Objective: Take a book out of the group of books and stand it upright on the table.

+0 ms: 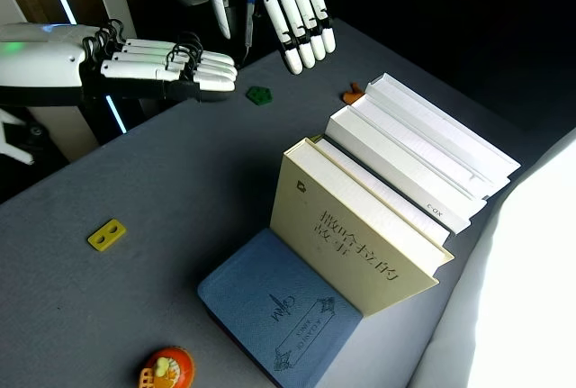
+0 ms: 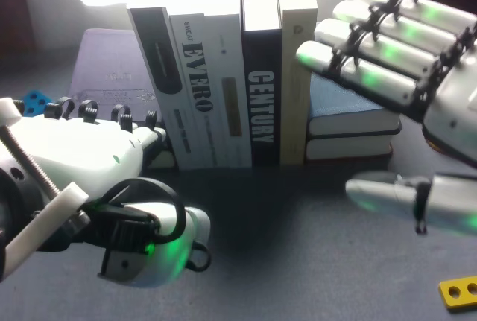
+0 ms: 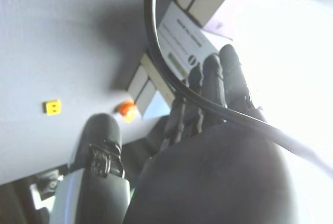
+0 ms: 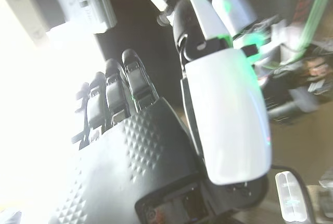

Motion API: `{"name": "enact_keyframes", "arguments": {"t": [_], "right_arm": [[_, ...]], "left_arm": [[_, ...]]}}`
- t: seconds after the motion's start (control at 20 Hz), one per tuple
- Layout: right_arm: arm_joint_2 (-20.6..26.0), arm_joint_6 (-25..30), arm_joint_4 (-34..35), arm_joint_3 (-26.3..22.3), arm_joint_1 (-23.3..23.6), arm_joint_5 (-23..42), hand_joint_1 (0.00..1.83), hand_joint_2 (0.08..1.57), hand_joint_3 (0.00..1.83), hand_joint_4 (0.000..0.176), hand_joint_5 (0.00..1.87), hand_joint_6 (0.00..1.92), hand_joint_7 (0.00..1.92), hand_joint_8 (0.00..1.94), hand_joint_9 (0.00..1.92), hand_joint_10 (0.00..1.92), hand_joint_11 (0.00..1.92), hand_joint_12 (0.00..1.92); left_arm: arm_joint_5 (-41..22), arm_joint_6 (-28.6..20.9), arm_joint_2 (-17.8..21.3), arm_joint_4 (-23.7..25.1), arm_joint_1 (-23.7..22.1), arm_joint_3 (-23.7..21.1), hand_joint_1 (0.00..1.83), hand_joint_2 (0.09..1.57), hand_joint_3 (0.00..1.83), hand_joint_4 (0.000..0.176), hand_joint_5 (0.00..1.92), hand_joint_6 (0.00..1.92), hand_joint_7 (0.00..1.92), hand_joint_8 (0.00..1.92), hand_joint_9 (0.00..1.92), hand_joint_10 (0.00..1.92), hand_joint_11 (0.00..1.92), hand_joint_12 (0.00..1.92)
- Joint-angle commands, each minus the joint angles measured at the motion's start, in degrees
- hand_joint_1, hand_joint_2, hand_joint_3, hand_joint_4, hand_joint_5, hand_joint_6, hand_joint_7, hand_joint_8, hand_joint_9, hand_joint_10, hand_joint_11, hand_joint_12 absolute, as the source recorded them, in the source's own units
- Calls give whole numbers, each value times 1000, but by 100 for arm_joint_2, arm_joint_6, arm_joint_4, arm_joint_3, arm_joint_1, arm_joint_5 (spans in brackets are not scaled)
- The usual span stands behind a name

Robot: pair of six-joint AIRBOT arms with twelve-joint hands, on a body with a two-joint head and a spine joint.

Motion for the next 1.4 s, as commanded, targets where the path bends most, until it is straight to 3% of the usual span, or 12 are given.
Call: {"name": "enact_keyframes", "arguments": {"t": [0.0,0.1,0.15,0.4,0.5,0.75,0.85,0.9,0.95,1.2,1.35], "right_arm": [[-50,-172,98,-26,128,720,0,1197,21,17,0,0,0,0,0,0,0,0],[-269,-741,686,-29,295,884,0,1195,19,19,0,0,0,0,0,0,0,0],[-697,-1685,1364,-26,474,1434,0,1195,19,19,0,0,0,0,0,0,0,0],[-1338,-2492,2225,132,641,1765,0,1199,18,13,0,0,0,0,0,0,0,0],[-1666,-2626,2605,337,795,1766,0,1191,13,26,0,0,0,0,0,0,0,0],[-2098,-2594,2840,596,1092,1751,0,1188,10,38,65,27,0,0,0,0,0,0],[-2215,-2588,2875,643,1126,1786,0,1188,10,34,99,40,0,0,0,0,0,0],[-2272,-2637,2975,664,1148,1800,0,1193,11,39,310,127,0,0,0,0,0,0],[-2315,-2689,3068,679,1167,1811,0,1195,11,39,357,144,0,0,0,0,0,0],[-2467,-2761,3132,774,1165,1940,0,1197,11,32,409,158,2,1,0,0,0,0],[-2534,-2761,3141,858,1162,1967,0,1207,14,20,417,155,0,0,0,0,0,0]], "left_arm": [[65,20,8,451,-45,-10,0,1334,0,12,0,0,1,0,0,0,0,45],[65,20,7,481,-46,-8,0,1327,0,16,0,0,0,0,0,0,4,6],[65,20,11,487,-25,27,0,1327,0,17,0,0,0,0,0,0,5,5],[59,20,11,550,-10,5,0,1325,0,14,0,0,0,0,0,0,13,10],[28,20,13,549,-17,-14,0,1311,0,29,0,0,7,2,0,0,0,0],[-116,20,9,549,12,10,0,1315,0,26,2,1,14,4,0,0,0,0],[-89,20,7,568,9,32,0,1317,0,25,5,2,11,2,0,0,0,0],[-88,20,4,583,6,20,0,1322,0,26,3,1,13,3,0,0,0,0],[-84,20,4,582,7,8,0,1322,0,26,3,1,14,3,0,0,0,0],[-84,20,3,570,8,2,0,1327,1,24,0,0,6,1,0,0,0,0],[-84,20,4,566,14,5,0,1326,1,32,9,3,13,3,0,0,0,0]]}}
